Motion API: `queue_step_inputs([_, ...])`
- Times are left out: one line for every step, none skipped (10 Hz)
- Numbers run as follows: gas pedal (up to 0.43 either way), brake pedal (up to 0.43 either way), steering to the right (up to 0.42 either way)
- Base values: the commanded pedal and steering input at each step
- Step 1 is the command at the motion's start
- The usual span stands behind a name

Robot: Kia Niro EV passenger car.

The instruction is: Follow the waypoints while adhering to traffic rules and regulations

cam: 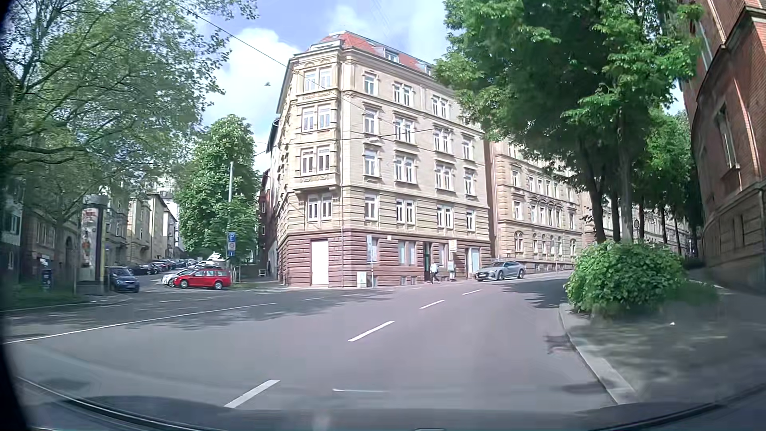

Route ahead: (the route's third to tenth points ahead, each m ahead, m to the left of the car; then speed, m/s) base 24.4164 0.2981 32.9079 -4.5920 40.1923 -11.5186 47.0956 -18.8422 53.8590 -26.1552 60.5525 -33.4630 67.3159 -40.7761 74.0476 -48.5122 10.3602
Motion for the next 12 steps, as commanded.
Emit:
queue_step_inputs([0.150, 0.000, 0.091])
queue_step_inputs([0.150, 0.000, 0.098])
queue_step_inputs([0.150, 0.000, 0.103])
queue_step_inputs([0.150, 0.000, 0.104])
queue_step_inputs([0.150, 0.000, 0.103])
queue_step_inputs([0.150, 0.000, 0.104])
queue_step_inputs([0.150, 0.000, 0.104])
queue_step_inputs([0.150, 0.000, 0.105])
queue_step_inputs([0.150, 0.000, 0.106])
queue_step_inputs([0.150, 0.000, 0.106])
queue_step_inputs([0.150, 0.000, 0.104])
queue_step_inputs([0.150, 0.000, 0.104])
